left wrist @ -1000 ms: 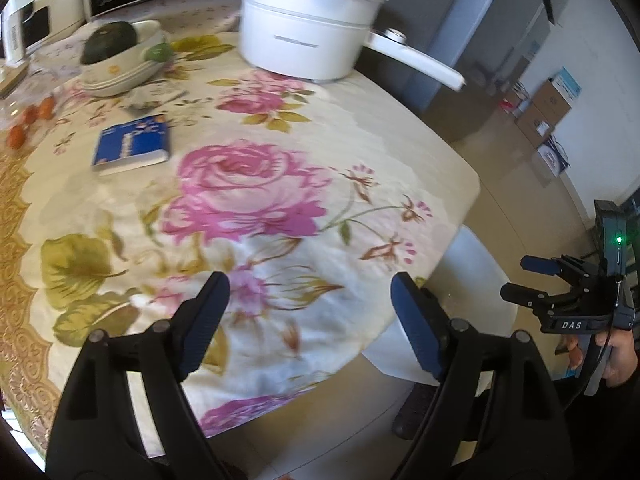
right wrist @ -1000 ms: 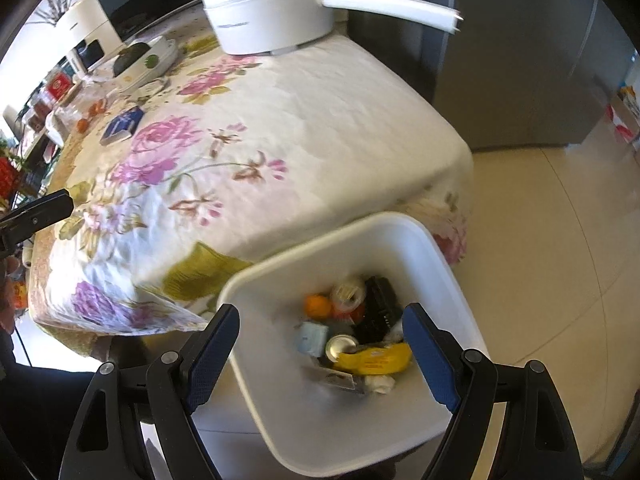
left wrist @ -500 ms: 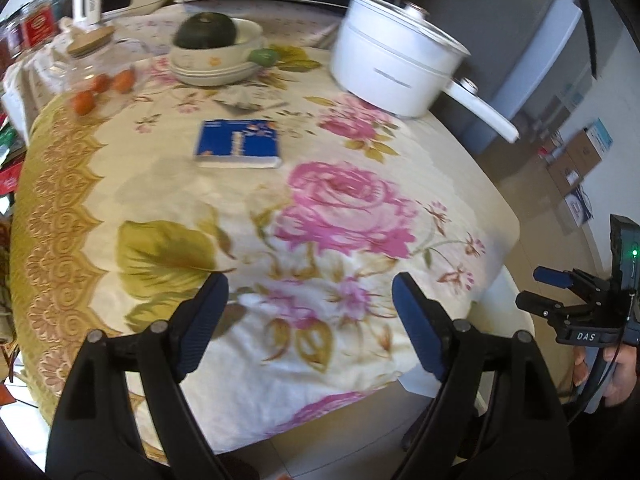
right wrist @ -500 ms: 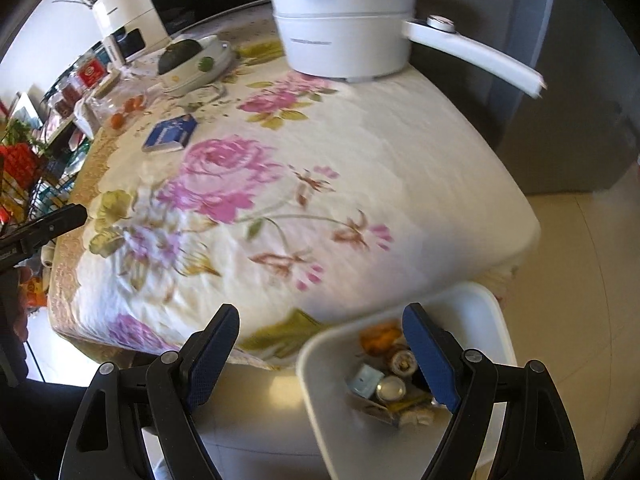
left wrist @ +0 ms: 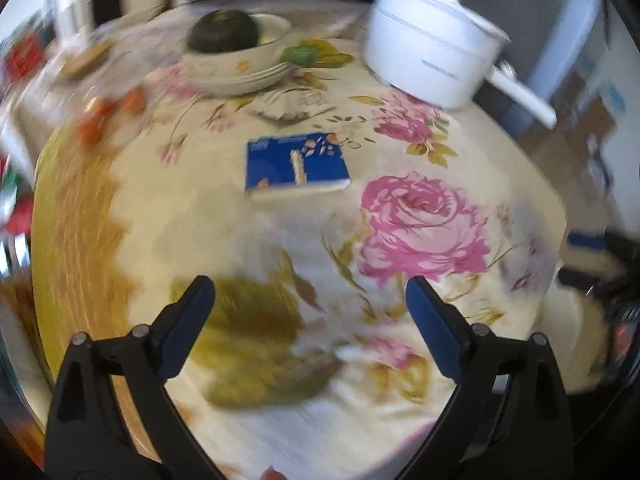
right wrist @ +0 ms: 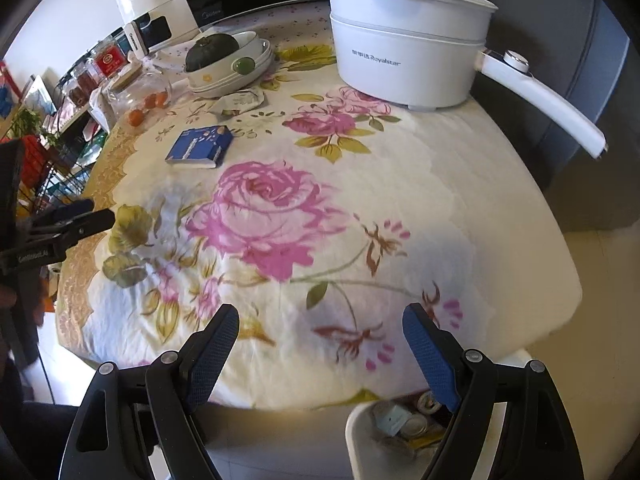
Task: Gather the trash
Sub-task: 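Grasp the blue almond-print carton with the left tool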
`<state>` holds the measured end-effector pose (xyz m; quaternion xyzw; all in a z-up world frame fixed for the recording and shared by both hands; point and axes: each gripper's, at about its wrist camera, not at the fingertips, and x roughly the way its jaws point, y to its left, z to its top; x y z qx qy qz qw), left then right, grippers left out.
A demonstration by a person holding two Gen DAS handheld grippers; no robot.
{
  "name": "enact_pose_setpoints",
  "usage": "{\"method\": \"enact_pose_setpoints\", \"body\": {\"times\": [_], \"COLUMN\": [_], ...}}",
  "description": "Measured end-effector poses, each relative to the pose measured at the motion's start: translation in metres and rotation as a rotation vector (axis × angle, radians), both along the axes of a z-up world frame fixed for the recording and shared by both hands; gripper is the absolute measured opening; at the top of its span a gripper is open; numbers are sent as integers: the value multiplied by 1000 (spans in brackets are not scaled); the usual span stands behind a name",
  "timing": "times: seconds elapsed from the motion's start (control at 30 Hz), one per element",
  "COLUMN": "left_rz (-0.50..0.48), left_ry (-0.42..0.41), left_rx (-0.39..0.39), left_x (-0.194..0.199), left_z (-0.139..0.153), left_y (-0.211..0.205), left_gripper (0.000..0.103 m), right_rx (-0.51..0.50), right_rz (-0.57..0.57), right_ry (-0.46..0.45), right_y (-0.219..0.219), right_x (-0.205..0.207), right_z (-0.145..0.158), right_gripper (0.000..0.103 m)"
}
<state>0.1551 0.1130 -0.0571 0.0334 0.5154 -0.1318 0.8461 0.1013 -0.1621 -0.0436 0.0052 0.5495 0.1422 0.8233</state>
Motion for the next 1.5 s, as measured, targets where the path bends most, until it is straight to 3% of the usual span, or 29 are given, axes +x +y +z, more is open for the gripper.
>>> {"method": "enact_pose_setpoints", "body": {"times": [0.07,0.27,0.5,0.8,1.03,1.23,1.5], "left_rz": [-82,-298,-565,-667,-558,-405,64], "left_ry": [-12,-28,12,56,70,54,57], "left_rx": [50,157,280,306,168,59,-214], "left_x": [15,62,94,121,125,108,85], "left_z": [-5,-22,-51,-66,-68,-63,-52], "left_y": [-4,-20,-44,-55,-46,-22,61], "left_gripper": [101,102,102,102,102,76,70], "right_rx": [1,-11,-20,-71,-77,-77,-33], "right_rz": [1,-2,4,15,-11,-26,-36], "right_ry": [12,28,57,98,101,73,-23], "right_y": [1,2,1,-3,-3,7,42], "right_x": [5,16,23,28,41,57,99], "right_z": [-4,-13,-22,-44,-51,-47,-36], "right_gripper": [86,86,86,86,86,86,86]}}
